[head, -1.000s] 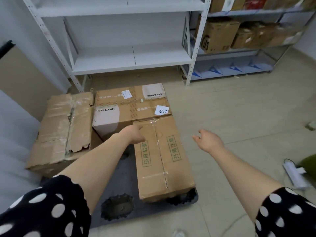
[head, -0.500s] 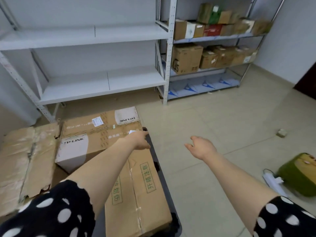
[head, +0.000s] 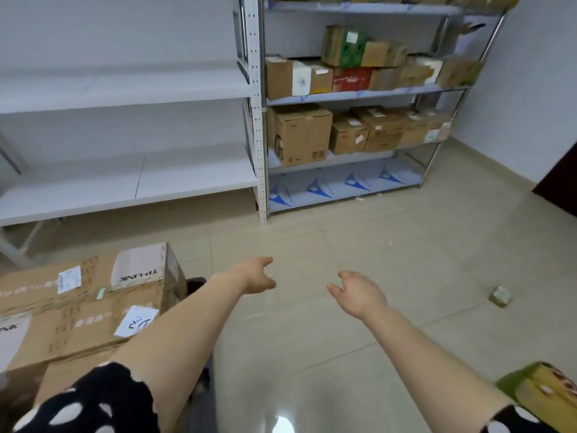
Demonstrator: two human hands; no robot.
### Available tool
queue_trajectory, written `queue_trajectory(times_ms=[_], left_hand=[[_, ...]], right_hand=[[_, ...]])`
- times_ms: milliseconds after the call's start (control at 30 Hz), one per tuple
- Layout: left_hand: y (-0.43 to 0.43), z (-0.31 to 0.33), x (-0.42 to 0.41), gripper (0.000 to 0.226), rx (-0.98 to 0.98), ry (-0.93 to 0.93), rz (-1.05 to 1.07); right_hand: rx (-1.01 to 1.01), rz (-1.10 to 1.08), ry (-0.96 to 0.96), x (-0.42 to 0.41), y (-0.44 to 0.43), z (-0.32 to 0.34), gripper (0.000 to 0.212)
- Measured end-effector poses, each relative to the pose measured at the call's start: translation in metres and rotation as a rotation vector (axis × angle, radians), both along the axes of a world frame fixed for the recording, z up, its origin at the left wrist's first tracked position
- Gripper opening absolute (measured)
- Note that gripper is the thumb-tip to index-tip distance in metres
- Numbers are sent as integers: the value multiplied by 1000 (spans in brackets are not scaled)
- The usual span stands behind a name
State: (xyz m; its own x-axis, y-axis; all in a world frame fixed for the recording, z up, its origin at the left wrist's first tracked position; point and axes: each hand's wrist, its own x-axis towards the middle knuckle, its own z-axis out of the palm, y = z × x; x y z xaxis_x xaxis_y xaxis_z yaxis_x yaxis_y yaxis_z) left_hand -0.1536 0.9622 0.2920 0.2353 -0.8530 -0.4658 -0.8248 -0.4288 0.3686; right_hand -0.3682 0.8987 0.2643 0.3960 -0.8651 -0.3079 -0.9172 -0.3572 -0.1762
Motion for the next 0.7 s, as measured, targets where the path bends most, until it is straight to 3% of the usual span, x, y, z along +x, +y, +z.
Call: queue_trajectory(times_ms=[333,700], left_hand=[[-200,21,-32,67,-35,-48,3],[-441,29,49,60,-62,-46,80]], right_hand=[[32,1,-140,-18,-187,21,55],[72,-68,-271,56,-444,38,53]])
